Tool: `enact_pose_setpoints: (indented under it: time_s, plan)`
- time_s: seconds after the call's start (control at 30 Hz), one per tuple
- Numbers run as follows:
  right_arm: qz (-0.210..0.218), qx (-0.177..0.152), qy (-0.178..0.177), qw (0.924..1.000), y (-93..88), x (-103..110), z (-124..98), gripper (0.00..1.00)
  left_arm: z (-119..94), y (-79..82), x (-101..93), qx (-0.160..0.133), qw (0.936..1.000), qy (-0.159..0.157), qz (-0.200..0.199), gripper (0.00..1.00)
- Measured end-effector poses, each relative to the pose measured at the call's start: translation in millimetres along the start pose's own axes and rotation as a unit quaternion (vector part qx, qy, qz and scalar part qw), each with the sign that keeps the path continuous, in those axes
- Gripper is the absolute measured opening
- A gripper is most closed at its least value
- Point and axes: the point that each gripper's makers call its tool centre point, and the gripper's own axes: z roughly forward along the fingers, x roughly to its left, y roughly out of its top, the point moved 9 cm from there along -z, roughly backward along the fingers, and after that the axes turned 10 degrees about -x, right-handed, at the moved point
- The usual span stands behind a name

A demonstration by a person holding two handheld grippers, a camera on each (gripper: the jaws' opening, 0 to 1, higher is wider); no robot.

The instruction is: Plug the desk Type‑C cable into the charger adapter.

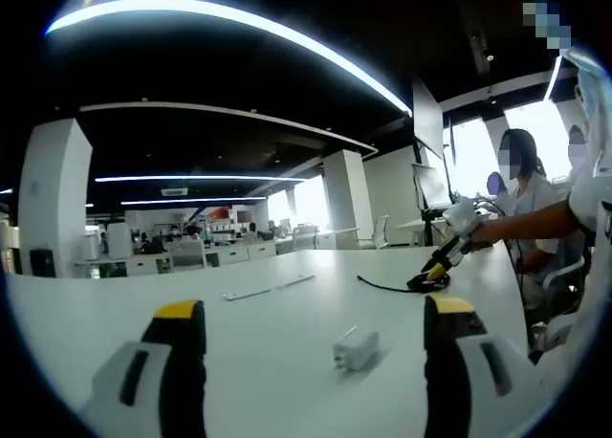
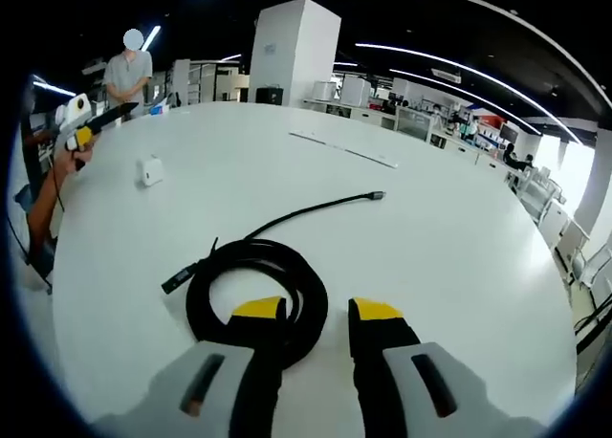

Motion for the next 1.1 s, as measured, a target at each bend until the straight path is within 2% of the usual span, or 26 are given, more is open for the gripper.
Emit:
enact_pose_setpoints:
  time_s: [0.13,0.43,0.7,0.87,1.1]
  plan:
    - [-0.004,0.025,0.021,0.9995,5.6,-1,6,0.16,-1,-0.8,0.8,-0.001,1.0000,0.001,-0.002,0.95]
    - [-0.028,0.047,0.064,0.9965,6.8,-2,6,0.14,-4,-3.3,3.6,0.000,1.0000,0.005,-0.005,0.94]
    - [-0.074,0.056,0.110,0.9896,9.8,-6,9,0.14,-4,-3.7,3.6,0.002,1.0000,0.005,-0.002,0.94]
    - [-0.106,0.060,0.142,0.9824,11.9,-12,12,0.14,-4,-3.1,3.3,0.002,1.0000,0.006,0.000,0.94]
    - [-0.123,0.060,0.167,0.9763,12.6,-15,14,0.14,-6,-2.1,2.8,0.001,1.0000,0.007,0.002,0.94]
